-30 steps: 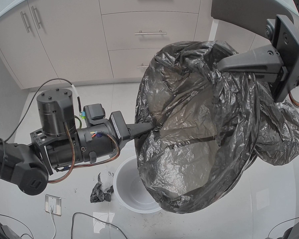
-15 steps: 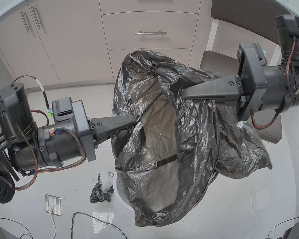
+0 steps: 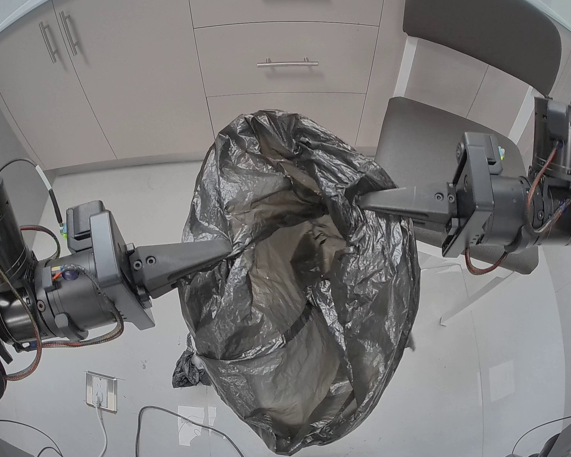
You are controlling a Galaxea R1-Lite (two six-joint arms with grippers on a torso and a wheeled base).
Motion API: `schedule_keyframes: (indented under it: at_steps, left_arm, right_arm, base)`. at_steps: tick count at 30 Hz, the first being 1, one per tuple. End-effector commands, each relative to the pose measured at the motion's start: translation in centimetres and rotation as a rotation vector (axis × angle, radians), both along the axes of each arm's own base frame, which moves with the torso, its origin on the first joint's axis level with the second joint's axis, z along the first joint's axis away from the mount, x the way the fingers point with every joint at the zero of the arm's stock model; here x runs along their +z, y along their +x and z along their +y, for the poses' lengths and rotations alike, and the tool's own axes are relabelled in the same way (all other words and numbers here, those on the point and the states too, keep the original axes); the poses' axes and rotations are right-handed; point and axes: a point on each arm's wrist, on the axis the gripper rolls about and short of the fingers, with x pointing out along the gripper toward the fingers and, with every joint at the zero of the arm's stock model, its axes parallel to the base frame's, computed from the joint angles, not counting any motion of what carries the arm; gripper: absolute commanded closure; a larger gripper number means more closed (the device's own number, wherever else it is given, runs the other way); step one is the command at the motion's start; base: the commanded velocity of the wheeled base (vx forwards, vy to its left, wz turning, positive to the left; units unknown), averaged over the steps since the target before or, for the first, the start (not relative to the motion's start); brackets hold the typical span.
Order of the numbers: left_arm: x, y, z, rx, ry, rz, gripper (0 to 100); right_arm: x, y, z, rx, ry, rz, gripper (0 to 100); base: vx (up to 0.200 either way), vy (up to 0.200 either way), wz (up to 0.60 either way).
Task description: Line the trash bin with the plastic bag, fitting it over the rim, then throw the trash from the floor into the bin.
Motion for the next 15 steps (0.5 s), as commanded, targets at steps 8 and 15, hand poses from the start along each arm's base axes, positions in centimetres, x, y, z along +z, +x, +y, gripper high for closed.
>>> schedule_keyframes:
  at_steps: [8,15]
  left_arm:
    - [-0.7,-0.4,0.6,0.004,0.007,0.024,100]
    - [-1.4,-0.5,0.8,0.007,0.015,0.051,100]
  right_arm:
    - [-5.3,2.1,0.0,-0.028,0.026,0.104,100]
    - [-6.9,2.5,0.4,-0.026,0.027,0.113,100]
  base:
    - [0.000,0.000,0.00]
    - [0.000,0.000,0.00]
